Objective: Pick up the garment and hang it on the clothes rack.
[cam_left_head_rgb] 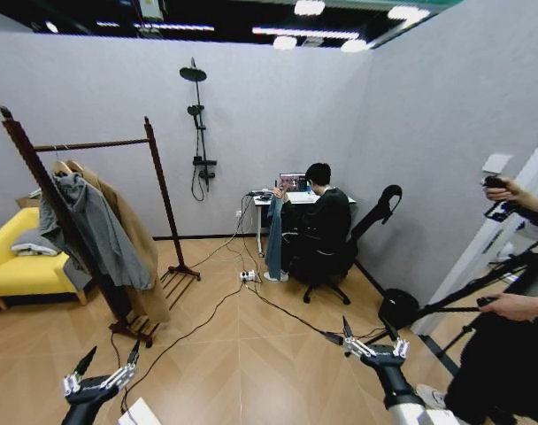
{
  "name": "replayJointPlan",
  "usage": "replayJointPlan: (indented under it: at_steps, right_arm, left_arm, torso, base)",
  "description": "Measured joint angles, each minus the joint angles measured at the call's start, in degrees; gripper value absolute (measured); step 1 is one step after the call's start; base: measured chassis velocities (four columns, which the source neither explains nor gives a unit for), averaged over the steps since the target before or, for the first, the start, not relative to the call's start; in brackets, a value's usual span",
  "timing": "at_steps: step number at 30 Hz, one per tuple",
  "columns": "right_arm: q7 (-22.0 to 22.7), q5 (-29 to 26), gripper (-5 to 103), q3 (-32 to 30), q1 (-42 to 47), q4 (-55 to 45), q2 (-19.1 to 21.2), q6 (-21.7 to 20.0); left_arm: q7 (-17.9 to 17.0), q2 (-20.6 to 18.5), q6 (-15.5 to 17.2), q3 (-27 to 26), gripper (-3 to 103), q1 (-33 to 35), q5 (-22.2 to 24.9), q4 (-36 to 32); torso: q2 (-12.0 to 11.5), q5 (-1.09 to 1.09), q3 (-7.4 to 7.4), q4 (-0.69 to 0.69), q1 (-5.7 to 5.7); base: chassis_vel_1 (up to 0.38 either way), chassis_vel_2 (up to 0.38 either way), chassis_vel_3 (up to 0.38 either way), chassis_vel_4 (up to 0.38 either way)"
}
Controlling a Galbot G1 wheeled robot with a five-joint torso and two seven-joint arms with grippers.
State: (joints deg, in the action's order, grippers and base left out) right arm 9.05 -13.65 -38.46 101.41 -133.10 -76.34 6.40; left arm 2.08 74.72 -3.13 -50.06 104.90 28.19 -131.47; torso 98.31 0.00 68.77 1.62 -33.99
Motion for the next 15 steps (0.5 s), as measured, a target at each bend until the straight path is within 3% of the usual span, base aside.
replayJointPlan:
  at_steps: [15]
  right_arm:
    - [0.0,0.0,100,0.0,0.0,0.0,0.0,0.0]
  left_arm:
    - [0.0,0.0,0.0,0.0,100,0.0,0.0,0.0]
  torso:
    - [0.0,0.0,0.0,0.0,0.0]
  base:
    - [0.0,0.0,0.0,0.0]
